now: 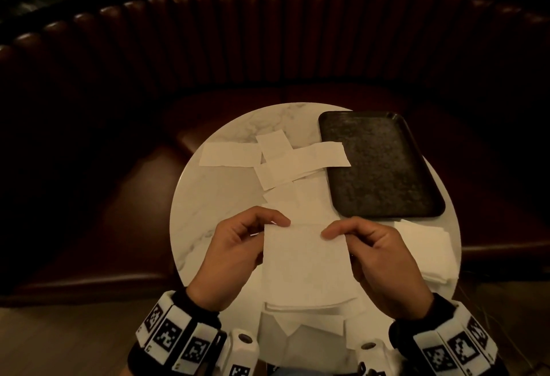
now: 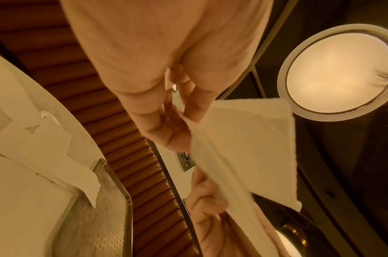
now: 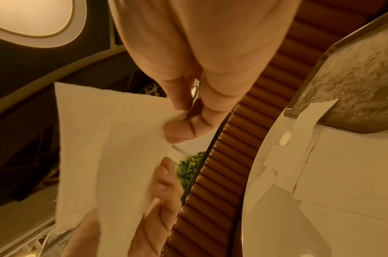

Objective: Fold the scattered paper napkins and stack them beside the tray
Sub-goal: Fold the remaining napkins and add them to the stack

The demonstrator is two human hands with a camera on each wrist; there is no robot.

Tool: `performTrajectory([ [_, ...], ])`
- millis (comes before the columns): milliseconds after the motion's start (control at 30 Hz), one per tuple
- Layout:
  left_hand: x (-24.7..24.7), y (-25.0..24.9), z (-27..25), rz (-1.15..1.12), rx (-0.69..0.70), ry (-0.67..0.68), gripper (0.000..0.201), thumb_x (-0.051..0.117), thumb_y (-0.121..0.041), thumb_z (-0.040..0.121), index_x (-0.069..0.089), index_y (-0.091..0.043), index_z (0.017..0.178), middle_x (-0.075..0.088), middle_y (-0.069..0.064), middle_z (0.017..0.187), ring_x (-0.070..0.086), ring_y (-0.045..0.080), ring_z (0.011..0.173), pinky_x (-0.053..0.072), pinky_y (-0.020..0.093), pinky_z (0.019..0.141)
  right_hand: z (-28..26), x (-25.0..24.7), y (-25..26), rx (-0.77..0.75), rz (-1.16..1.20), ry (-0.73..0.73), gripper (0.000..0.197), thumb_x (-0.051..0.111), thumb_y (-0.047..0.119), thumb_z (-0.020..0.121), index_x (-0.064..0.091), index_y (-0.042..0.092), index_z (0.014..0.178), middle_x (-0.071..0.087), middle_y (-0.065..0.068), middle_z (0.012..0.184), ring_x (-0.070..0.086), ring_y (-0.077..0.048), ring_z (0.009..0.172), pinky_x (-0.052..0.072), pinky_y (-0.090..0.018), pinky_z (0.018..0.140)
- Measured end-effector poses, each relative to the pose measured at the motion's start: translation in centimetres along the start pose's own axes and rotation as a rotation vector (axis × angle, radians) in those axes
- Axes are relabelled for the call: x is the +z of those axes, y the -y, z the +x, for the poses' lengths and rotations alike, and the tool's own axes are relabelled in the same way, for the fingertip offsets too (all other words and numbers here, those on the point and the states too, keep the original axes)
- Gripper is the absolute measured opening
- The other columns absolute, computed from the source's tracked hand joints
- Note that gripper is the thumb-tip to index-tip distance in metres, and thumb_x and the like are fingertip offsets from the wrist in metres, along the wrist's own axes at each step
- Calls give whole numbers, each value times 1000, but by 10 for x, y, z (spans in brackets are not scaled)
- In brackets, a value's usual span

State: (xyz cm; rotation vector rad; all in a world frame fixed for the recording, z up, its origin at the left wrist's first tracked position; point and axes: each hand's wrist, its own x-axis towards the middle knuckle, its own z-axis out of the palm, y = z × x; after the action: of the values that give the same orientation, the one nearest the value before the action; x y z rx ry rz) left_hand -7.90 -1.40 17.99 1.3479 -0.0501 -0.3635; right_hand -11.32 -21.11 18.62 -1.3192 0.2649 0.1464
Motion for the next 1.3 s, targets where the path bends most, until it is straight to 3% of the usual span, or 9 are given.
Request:
performTrajectory([
  [133, -1, -3, 3, -108, -87, -12, 39, 39, 7, 96, 71, -8, 81, 64, 8, 83, 56, 17, 63, 44, 21, 50, 0, -3, 3, 3, -17, 23, 25, 40, -14, 93, 64, -13, 86, 64, 2, 52, 57, -2, 41, 40, -7, 40],
  [333, 5, -3, 12, -196, -206, -8, 38, 51, -41, 89, 69, -7, 91, 61, 16, 86, 54, 29, 78, 39, 38, 71, 0, -6, 6, -46, -95, -4, 29, 36, -20, 91, 64, -16, 87, 55, 9, 40, 49, 2, 34, 34, -4, 38],
  [533, 21, 4, 10, 124, -122, 11, 12, 74, -19, 80, 69, -8, 79, 69, 5, 76, 64, 18, 67, 53, 29, 60, 2, -12, -3, -78, -131, -25, 31, 43, -17, 90, 70, -7, 79, 63, 6, 53, 55, 0, 46, 39, -7, 45],
  [667, 19, 4, 11, 222, -43, 17, 7, 74, -12, 84, 70, -7, 80, 69, 9, 80, 65, 19, 71, 54, 35, 67, 5, -18, -2, -41, 27, 82, 34, 46, 6, 78, 71, 9, 102, 70, -17, 95, 67, -28, 87, 54, -32, 68],
  [733, 19, 3, 10, 276, 6, 29, 8, 76, -14, 84, 70, -8, 82, 70, 11, 84, 65, 19, 73, 55, 34, 68, 8, -17, -2, -27, -31, 133, 37, 48, 12, 77, 69, 15, 108, 69, -14, 96, 66, -25, 88, 54, -32, 69],
  [833, 22, 2, 8, 339, 49, 47, 13, 77, -23, 82, 71, -11, 84, 72, 7, 85, 69, 21, 77, 56, 37, 70, 10, -5, -1, -107, -321, 76, 6, 71, 21, 84, 75, 19, 87, 74, 0, 88, 69, -16, 84, 55, -28, 71],
  [1033, 15, 5, 6, 241, 25, -17, 21, 73, -35, 84, 73, -14, 86, 66, 22, 89, 64, 37, 80, 55, 50, 74, 13, 0, -5, -102, -281, 23, 8, 70, 19, 82, 75, 13, 78, 74, -4, 80, 69, -15, 73, 57, -32, 67],
  [1167, 12, 6, 5, 249, 100, -103, 10, 68, -15, 88, 71, -6, 84, 67, -2, 71, 60, 10, 68, 51, 29, 66, 15, -1, -10, -89, -227, -37, 10, 67, 15, 85, 76, 14, 81, 72, -12, 81, 66, -21, 74, 56, -35, 68],
  [1300, 6, 7, 6, 191, 75, -152, 13, 68, -19, 85, 73, -7, 83, 65, 2, 70, 57, 15, 69, 48, 37, 72, 14, -7, -8, -33, -102, -73, 11, 65, 9, 86, 76, 8, 85, 74, -7, 82, 69, -21, 73, 55, -28, 60],
])
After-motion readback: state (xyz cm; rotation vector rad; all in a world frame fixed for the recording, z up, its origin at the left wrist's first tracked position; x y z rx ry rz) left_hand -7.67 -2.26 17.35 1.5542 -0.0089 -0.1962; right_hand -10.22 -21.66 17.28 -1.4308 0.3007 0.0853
